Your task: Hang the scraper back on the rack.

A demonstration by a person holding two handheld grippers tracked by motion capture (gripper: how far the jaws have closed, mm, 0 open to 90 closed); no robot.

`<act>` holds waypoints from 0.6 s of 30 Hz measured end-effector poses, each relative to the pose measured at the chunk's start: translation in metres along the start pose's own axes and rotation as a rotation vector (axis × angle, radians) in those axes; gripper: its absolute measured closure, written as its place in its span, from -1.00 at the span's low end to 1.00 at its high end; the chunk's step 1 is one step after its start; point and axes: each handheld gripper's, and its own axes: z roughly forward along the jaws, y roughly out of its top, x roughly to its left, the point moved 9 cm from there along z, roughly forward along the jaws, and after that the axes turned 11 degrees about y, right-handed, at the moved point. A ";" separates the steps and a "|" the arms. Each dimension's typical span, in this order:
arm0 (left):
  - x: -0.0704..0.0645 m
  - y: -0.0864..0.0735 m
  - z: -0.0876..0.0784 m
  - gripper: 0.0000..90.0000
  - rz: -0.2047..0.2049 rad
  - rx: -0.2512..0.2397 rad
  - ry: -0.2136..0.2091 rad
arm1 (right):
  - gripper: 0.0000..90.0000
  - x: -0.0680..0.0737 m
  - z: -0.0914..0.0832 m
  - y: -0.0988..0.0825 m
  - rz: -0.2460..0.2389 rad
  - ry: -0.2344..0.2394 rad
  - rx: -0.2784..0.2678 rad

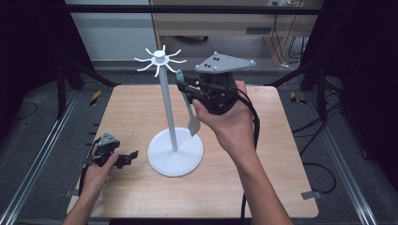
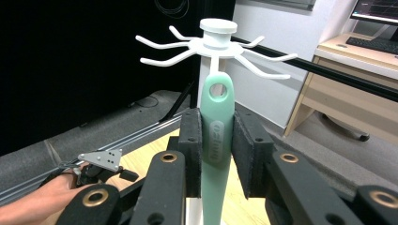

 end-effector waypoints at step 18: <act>-0.001 0.000 0.000 -0.90 0.004 0.000 -0.004 | 0.65 -0.003 0.011 0.001 0.014 0.000 0.030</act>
